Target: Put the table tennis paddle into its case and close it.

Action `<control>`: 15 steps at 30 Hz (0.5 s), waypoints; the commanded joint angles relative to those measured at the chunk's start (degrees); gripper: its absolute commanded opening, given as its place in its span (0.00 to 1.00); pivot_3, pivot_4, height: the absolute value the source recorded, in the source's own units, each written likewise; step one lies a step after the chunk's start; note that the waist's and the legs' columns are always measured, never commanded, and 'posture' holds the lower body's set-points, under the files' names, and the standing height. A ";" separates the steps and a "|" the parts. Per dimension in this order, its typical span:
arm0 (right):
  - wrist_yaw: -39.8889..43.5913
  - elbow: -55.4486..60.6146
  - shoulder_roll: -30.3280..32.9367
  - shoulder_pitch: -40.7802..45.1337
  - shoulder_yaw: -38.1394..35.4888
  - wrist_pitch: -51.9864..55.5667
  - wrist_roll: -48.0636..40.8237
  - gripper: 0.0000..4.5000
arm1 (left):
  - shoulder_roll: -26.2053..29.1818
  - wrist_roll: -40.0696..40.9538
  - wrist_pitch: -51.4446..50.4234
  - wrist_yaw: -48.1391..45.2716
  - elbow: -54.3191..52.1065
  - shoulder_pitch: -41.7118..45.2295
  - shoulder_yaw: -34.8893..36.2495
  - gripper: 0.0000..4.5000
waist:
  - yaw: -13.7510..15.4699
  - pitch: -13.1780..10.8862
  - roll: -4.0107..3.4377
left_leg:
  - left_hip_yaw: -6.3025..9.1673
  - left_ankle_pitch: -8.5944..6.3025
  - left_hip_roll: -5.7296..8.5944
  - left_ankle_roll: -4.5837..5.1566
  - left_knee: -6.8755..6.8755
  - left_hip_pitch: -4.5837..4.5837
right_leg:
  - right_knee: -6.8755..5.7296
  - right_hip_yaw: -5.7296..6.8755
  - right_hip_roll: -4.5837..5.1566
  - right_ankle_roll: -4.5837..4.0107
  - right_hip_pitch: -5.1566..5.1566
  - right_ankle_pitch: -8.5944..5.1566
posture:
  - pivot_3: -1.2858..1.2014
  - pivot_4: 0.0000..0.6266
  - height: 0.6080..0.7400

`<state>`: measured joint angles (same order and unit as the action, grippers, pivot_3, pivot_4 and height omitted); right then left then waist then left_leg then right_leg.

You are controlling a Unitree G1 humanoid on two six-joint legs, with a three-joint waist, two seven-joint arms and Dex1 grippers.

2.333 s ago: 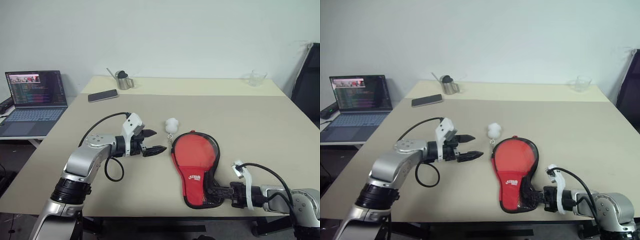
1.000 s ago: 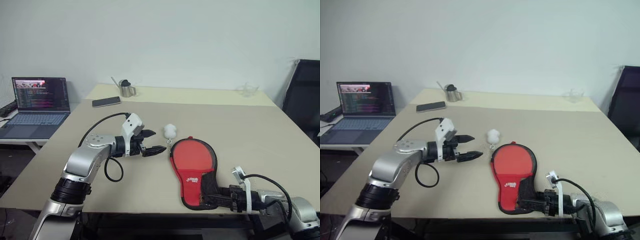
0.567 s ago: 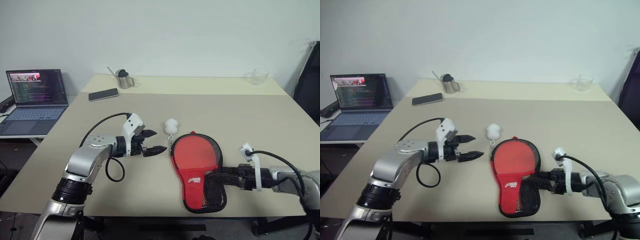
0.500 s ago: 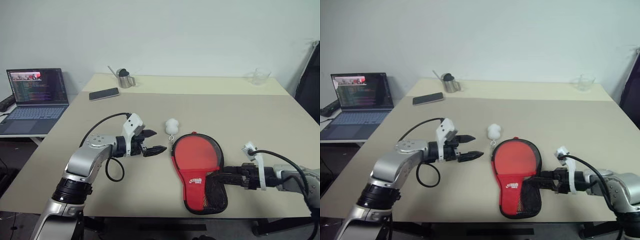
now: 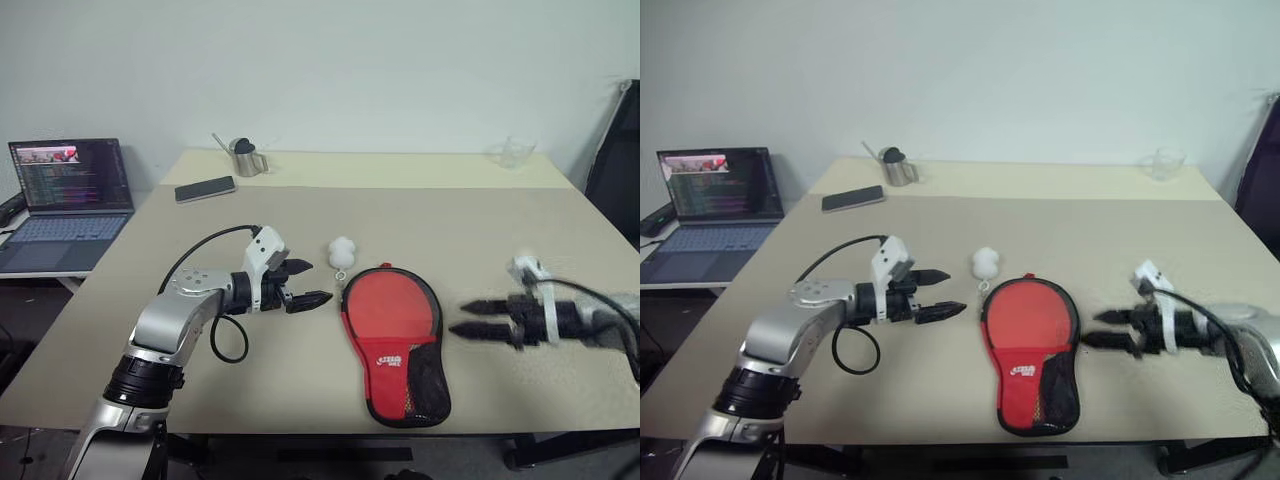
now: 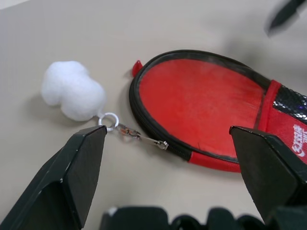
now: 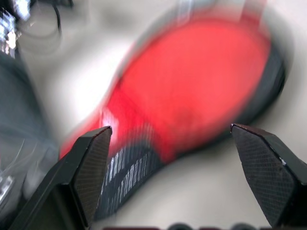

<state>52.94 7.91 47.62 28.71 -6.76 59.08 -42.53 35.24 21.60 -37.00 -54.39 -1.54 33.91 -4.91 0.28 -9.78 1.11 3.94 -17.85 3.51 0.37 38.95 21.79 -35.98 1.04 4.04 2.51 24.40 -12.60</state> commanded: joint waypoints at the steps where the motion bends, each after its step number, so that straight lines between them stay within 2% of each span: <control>1: -8.17 -0.21 -8.63 5.42 -2.79 -0.72 -2.19 0.96 | 0.20 0.12 1.33 0.31 -0.24 1.89 1.65 1.00 | -0.10 0.00 0.00 | 0.03 0.03 -0.01 -0.05 -0.02 -0.02 | -0.02 0.02 -0.01 0.00 0.00 0.00 | 0.52 0.24 1.00; 4: -11.98 -0.68 -14.63 5.01 -1.46 -4.57 0.83 0.96 | -0.10 -0.24 1.56 0.77 0.42 2.55 1.70 1.00 | 0.10 0.00 0.00 | 0.08 0.04 -0.03 -0.08 -0.03 0.01 | 0.00 0.07 -0.03 -0.01 -0.01 0.00 | 0.52 0.24 1.00; 9: -17.26 -1.79 -23.44 2.68 6.08 -16.29 10.91 0.96 | -0.50 -1.04 2.08 1.82 1.66 3.39 1.63 1.00 | 0.16 0.00 -0.01 | 0.02 0.04 0.08 -0.08 -0.01 0.11 | 0.00 -0.02 0.03 -0.01 0.13 0.00 | 0.52 0.24 1.00; 11: -19.80 -4.69 -26.68 2.00 8.79 -21.91 15.78 0.96 | -0.81 -1.12 2.19 2.24 2.20 3.79 1.89 1.00 | -0.02 0.00 -0.01 | 0.00 0.05 0.07 -0.09 -0.02 0.10 | -0.08 -0.05 0.00 -0.01 0.20 0.00 | 0.52 0.24 1.00; 15: -24.06 -12.89 -33.20 1.69 9.50 -29.39 20.50 0.96 | -1.61 -1.69 2.73 3.32 3.27 4.41 1.96 1.00 | -0.39 0.01 -0.02 | -0.04 0.10 0.08 -0.17 -0.01 0.04 | -0.24 -0.12 -0.01 -0.01 0.24 0.01 | 0.52 0.24 1.00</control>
<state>30.47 -3.39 15.34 30.28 3.09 34.01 -23.94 33.85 20.06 -35.40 -51.73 2.12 36.99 -4.32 -0.12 -9.78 1.09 3.86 -17.74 3.59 0.20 38.94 21.79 -36.27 0.88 4.02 2.50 24.65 -12.60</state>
